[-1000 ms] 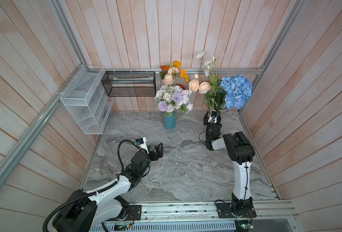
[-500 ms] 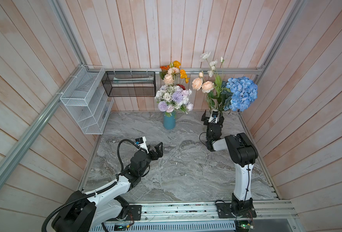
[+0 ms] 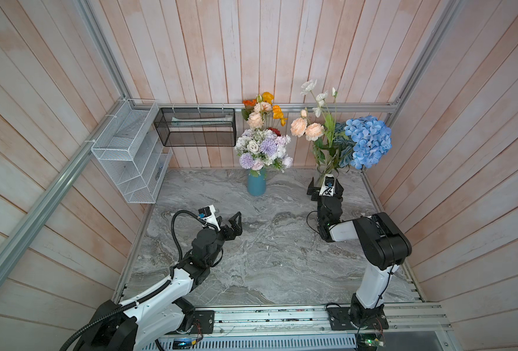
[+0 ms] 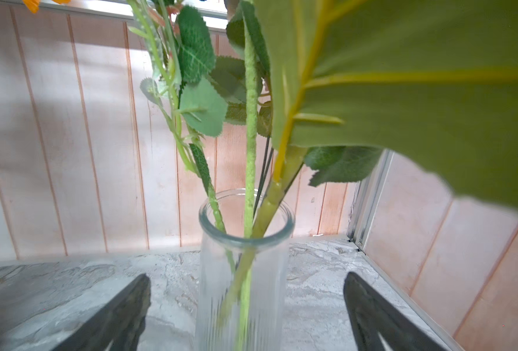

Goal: Arrange the flowers into the vase

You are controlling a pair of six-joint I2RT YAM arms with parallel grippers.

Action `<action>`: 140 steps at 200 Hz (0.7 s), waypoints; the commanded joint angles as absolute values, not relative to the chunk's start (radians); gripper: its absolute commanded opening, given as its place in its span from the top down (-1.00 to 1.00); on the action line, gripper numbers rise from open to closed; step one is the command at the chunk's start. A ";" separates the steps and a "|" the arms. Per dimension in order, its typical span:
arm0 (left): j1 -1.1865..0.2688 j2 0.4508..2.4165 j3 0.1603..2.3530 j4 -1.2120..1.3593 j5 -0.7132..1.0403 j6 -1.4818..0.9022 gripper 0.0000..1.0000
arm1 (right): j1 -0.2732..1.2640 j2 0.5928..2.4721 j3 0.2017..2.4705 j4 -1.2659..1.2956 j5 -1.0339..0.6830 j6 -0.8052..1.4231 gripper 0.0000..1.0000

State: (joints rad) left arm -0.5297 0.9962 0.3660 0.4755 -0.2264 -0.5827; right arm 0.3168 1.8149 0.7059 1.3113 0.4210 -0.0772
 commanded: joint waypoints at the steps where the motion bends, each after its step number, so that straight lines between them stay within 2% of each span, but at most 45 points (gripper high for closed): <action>1: -0.465 0.962 0.380 0.418 -0.254 -0.512 -1.00 | 0.324 1.700 0.631 1.154 0.374 0.022 -0.96; 27: -0.378 0.939 0.394 0.374 -0.273 -0.418 -1.00 | 0.329 1.537 0.512 1.020 0.325 0.100 -0.96; 51: -0.319 0.937 0.416 0.323 -0.363 -0.300 -1.00 | 0.320 1.375 0.459 0.820 0.331 0.171 -0.96; 86: -0.215 0.974 0.383 0.384 -0.415 -0.271 -1.00 | 0.255 1.219 0.382 0.713 0.351 0.136 -0.96; 115: -0.164 1.082 0.378 0.462 -0.517 -0.209 -1.00 | 0.137 1.222 0.372 0.702 0.248 0.093 -0.96; 140: -0.154 1.203 0.357 0.626 -0.513 -0.118 -1.00 | 0.105 1.359 0.314 0.926 0.201 0.004 -0.96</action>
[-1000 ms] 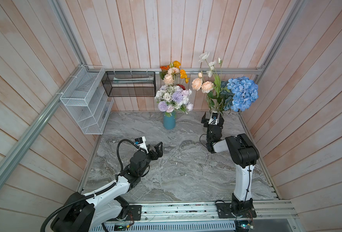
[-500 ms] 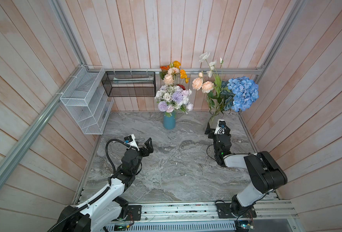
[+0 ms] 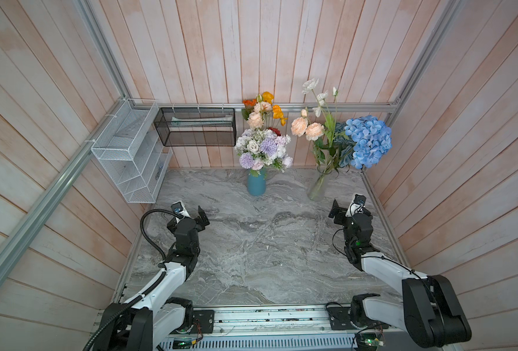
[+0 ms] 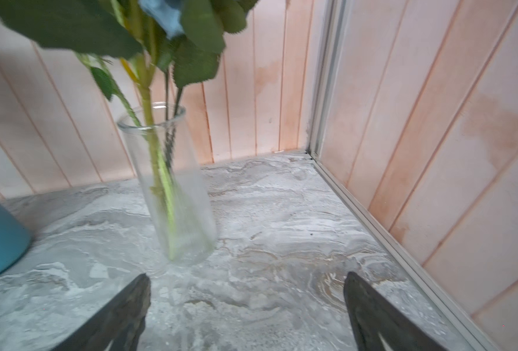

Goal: Arrange the flowers into the vase

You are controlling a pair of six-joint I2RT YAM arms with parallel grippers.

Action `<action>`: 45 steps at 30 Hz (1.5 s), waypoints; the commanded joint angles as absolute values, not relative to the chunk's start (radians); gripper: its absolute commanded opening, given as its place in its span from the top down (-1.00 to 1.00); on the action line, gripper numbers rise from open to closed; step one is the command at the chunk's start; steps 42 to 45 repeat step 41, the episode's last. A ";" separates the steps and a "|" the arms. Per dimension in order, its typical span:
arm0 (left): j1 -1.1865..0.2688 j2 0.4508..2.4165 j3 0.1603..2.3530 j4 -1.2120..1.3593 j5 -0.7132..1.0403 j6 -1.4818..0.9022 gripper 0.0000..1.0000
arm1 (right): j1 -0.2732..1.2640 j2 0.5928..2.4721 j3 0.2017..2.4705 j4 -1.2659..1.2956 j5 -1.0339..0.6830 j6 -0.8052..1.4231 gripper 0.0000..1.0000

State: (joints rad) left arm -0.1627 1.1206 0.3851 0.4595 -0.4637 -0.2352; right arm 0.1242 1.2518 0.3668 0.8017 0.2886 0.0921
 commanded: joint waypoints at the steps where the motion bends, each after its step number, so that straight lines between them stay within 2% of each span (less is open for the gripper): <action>1: -0.154 1.208 0.355 0.634 -0.512 -0.114 -1.00 | 0.106 1.365 0.312 0.933 0.199 -0.002 -0.96; 5: -0.137 1.316 0.345 0.787 -0.454 -0.048 -1.00 | 0.095 1.459 0.325 1.033 0.153 -0.091 -0.96; 8: -0.112 1.383 0.331 0.904 -0.373 -0.018 -1.00 | 0.007 1.488 0.317 1.059 0.041 -0.024 -0.96; 10: -0.098 1.427 0.325 0.978 -0.353 -0.001 -1.00 | -0.064 1.500 0.268 1.163 -0.036 0.045 -0.95; 14: -0.052 1.513 0.323 1.049 -0.187 0.006 -1.00 | -0.081 1.552 0.215 1.317 -0.086 0.043 -0.96; 16: -0.016 1.499 0.311 1.031 -0.090 -0.012 -1.00 | -0.078 1.540 0.227 1.274 -0.082 0.036 -0.96; 19: 0.003 1.569 0.233 1.264 -0.029 -0.009 -1.00 | -0.064 1.517 0.251 1.188 -0.048 0.027 -0.96; 21: 0.003 1.529 0.261 1.140 -0.017 -0.007 -1.00 | -0.058 1.520 0.244 1.208 -0.038 0.027 -0.96; 25: 0.003 1.540 0.286 1.110 -0.025 -0.008 -1.00 | -0.052 1.517 0.246 1.201 -0.027 0.021 -0.96; 45: 0.006 1.546 0.291 1.106 -0.025 -0.014 -1.00 | -0.046 1.517 0.250 1.191 -0.017 0.018 -0.96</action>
